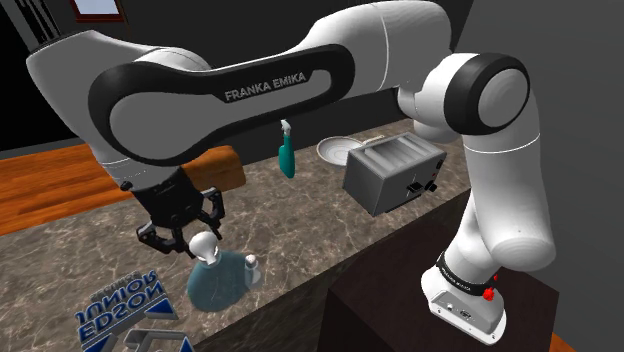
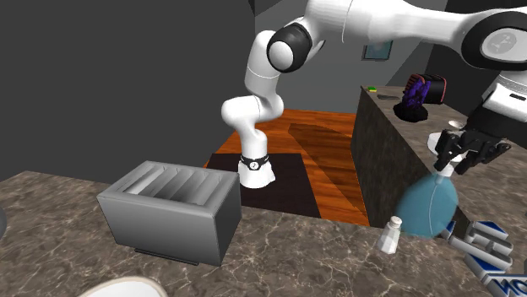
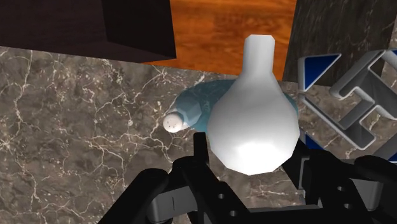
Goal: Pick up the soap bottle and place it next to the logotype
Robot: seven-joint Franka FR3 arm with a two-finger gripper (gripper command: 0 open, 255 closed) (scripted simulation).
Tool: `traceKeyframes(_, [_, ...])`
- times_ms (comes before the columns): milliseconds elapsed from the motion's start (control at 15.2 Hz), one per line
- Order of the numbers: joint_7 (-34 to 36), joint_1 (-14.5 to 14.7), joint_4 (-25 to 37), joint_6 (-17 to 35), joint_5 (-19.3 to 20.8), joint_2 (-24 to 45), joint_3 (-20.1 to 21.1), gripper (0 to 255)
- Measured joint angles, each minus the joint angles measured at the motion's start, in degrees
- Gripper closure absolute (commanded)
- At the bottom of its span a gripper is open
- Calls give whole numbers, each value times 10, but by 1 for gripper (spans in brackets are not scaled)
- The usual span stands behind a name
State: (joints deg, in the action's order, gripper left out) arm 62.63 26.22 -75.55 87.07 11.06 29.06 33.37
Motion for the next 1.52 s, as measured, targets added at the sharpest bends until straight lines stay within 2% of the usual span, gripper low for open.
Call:
traceKeyframes(264, [0,-5,-30,31,1,1,-1,255])
traceKeyframes(660, [0,-7,-40,39,1,0,-2,255])
traceKeyframes(726, [0,-7,-40,39,1,0,-1,0])
traceKeyframes(1122, [0,-7,-40,39,1,0,-2,0])
traceKeyframes(1320, [-4,1,15,-5,4,9,-3,0])
traceKeyframes(1386, [-4,11,51,-29,9,21,-4,0])
traceKeyframes(1518, [-2,16,69,-43,10,25,-4,0])
